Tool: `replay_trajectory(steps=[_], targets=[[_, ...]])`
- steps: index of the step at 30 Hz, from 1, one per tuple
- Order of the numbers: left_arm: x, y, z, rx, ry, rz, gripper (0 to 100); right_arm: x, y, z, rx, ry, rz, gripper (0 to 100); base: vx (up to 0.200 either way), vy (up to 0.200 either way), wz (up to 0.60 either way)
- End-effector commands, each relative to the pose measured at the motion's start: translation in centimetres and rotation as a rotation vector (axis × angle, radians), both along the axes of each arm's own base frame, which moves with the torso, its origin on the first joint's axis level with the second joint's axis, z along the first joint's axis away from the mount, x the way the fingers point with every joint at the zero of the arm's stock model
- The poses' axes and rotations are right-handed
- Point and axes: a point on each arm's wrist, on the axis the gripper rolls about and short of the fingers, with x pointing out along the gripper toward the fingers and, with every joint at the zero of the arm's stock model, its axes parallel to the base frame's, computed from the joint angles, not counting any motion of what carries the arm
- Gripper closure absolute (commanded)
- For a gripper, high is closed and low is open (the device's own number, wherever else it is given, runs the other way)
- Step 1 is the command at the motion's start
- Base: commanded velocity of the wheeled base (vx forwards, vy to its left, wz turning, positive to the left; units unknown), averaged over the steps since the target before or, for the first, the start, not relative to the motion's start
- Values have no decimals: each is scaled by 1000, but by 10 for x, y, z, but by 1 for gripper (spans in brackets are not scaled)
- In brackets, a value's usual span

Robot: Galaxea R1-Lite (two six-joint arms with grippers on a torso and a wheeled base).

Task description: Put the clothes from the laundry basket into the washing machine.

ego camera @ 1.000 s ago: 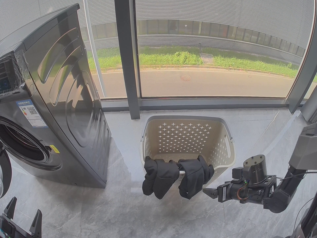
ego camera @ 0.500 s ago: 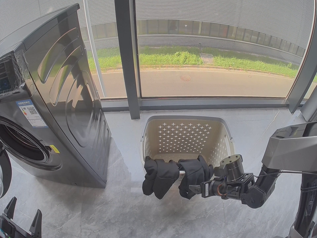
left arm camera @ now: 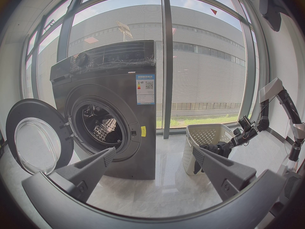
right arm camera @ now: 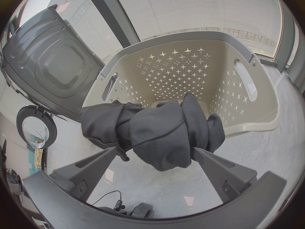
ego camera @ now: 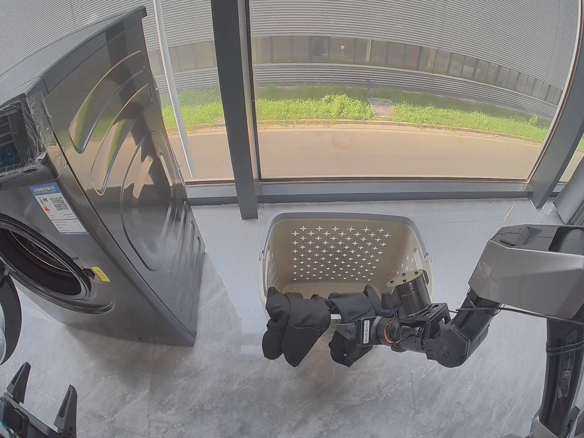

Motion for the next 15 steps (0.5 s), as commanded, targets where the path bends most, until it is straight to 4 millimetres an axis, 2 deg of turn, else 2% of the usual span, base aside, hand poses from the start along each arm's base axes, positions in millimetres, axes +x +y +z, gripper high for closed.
replay_trajectory(steps=[1,9,10,15], targets=[[0,0,-5,0,0,0,0,4,1,-2,-2,-6,-8,0,0,0,0],[0,0,-5,0,0,2,0,8,3,-6,-2,-7,-11,0,0,0,0],[0,0,-5,-2,0,2,0,9,4,-7,-3,-7,-10,100,0,0,0],[0,0,-5,-2,0,2,0,11,6,-6,3,-15,-10,100,0,0,0]])
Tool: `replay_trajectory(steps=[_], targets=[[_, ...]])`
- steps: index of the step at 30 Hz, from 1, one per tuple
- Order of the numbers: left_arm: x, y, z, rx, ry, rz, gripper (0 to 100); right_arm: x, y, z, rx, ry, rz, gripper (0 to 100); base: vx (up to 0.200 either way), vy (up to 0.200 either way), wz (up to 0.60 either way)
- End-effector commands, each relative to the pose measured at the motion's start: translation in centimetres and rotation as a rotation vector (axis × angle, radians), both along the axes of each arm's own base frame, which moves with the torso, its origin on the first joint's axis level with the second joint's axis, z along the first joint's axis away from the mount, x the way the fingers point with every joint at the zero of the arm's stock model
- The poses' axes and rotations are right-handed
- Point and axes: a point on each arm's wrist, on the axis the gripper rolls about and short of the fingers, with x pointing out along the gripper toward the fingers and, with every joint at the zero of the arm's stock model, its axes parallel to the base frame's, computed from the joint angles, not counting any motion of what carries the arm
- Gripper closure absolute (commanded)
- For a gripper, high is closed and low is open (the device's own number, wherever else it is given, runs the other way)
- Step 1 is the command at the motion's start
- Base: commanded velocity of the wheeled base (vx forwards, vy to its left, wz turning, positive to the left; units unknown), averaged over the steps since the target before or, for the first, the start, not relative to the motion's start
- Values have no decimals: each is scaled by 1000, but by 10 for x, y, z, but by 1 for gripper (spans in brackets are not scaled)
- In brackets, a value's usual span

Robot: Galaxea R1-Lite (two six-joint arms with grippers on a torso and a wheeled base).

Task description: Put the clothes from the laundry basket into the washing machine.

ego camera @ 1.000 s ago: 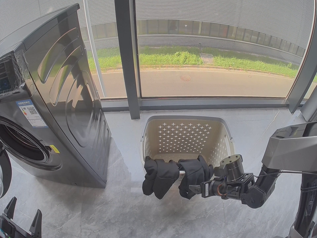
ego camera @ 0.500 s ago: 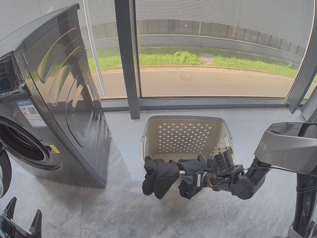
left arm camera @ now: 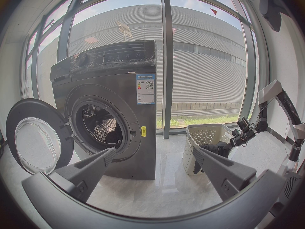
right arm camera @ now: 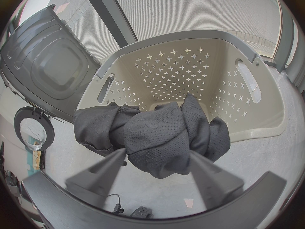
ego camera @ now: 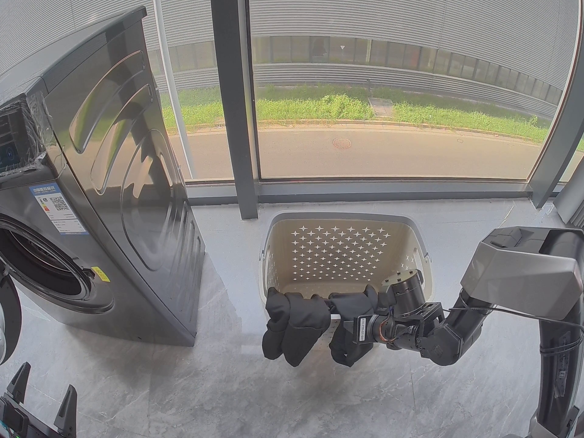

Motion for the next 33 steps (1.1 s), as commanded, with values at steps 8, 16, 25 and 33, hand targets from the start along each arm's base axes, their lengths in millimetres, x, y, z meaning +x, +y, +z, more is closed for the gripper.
replay_trajectory(steps=[8,16,25,33], targets=[[0,0,-5,-2,0,2,0,-2,5,6,29,-9,-2,100,0,0,0],[0,0,-5,-4,0,2,0,-20,-4,60,101,-103,1,100,0,0,0],[0,0,-5,-4,0,2,0,-29,-6,60,99,-90,7,100,0,0,0],[0,0,-5,-4,0,2,0,-23,-6,41,67,-53,1,100,0,0,0]])
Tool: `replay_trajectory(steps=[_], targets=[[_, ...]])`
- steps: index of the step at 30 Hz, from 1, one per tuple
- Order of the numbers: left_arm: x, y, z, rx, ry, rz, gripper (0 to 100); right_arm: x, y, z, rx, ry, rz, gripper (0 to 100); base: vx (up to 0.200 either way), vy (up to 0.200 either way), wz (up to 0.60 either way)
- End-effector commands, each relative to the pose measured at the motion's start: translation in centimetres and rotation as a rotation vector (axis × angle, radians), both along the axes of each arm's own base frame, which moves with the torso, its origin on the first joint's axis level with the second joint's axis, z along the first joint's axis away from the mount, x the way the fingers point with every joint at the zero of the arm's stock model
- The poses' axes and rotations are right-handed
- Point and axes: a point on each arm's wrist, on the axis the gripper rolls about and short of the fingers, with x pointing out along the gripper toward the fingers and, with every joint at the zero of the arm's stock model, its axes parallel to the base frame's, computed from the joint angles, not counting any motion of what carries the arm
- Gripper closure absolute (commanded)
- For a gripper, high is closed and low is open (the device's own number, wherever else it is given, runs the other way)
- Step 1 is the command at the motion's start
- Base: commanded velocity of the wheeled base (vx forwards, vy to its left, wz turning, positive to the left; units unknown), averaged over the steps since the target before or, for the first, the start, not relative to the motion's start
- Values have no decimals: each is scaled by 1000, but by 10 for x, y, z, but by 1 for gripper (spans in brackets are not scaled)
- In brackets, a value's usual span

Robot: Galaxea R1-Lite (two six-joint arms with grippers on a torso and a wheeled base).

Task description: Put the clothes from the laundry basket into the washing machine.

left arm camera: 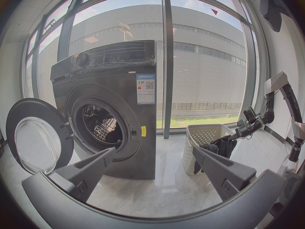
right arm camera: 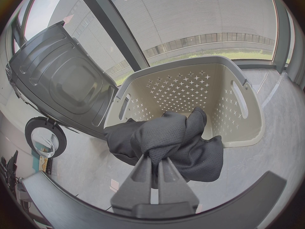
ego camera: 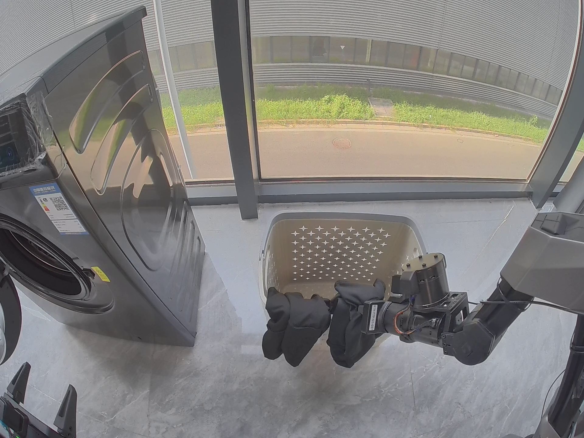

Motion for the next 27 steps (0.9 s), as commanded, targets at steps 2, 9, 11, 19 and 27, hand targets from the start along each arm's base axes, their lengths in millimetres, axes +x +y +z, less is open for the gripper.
replay_trajectory(steps=[2,9,11,19,27], targets=[[0,0,-5,0,0,0,0,7,0,-23,-32,37,-1,0,0,0,0],[0,0,-5,0,0,0,0,17,3,-40,-54,3,10,0,0,0,0],[0,0,-5,0,0,0,0,18,4,-42,-63,2,15,0,0,0,0],[0,0,-5,0,0,2,0,29,5,-52,-104,-21,35,0,0,0,0],[0,0,-5,1,0,2,0,31,8,-56,-113,-30,47,0,0,0,0]])
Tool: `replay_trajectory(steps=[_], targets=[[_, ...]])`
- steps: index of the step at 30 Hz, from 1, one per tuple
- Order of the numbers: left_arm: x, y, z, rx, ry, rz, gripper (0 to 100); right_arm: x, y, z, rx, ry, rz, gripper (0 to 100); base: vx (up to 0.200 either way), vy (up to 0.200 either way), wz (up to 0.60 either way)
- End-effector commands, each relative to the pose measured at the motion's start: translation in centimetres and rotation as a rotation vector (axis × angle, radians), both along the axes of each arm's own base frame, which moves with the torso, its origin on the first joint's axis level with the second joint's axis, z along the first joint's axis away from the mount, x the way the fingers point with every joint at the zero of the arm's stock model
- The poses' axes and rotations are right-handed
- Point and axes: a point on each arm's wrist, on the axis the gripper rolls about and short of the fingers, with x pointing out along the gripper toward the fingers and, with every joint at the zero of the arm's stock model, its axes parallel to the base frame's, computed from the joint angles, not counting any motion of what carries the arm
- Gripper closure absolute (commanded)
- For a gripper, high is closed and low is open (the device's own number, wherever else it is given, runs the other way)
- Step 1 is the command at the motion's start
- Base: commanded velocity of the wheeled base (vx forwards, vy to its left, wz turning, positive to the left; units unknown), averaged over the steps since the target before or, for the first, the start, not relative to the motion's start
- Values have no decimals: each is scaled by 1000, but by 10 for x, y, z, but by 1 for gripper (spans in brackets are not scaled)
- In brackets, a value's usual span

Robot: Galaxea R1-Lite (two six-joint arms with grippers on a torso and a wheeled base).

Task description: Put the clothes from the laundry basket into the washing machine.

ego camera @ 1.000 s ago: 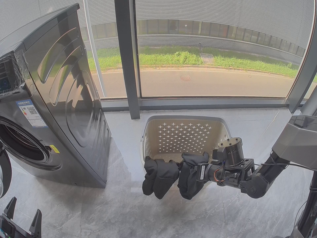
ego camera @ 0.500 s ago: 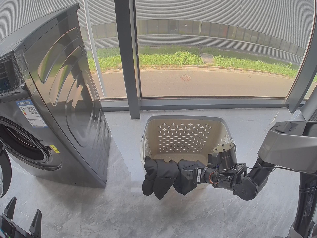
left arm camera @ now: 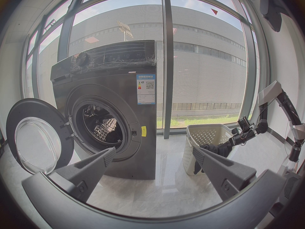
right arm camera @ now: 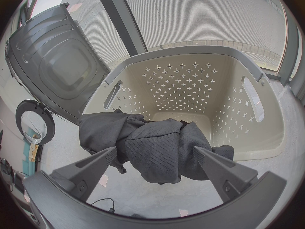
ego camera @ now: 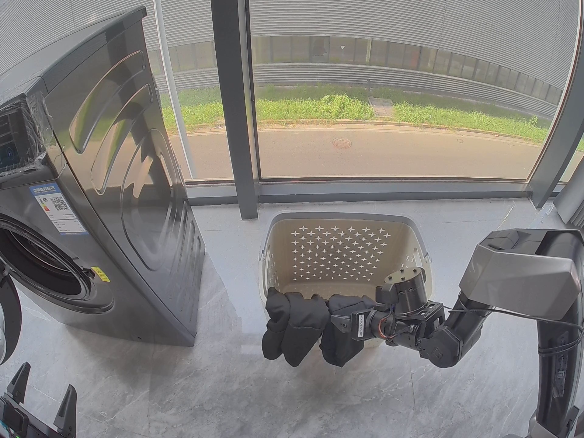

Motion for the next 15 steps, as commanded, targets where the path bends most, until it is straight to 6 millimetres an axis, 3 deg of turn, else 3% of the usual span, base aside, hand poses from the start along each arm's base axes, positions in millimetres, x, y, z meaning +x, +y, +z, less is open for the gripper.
replay_trajectory(steps=[1,3,4,15], targets=[[0,0,-5,1,0,1,0,0,1,-5,-7,7,4,0,0,0,0],[0,0,-5,-1,0,-1,0,0,2,-6,-17,3,13,0,0,0,0],[0,0,-5,1,0,-1,0,0,2,-8,-23,5,16,100,0,0,0],[0,0,-5,-1,0,1,0,1,5,-5,-23,-11,26,100,0,0,0]])
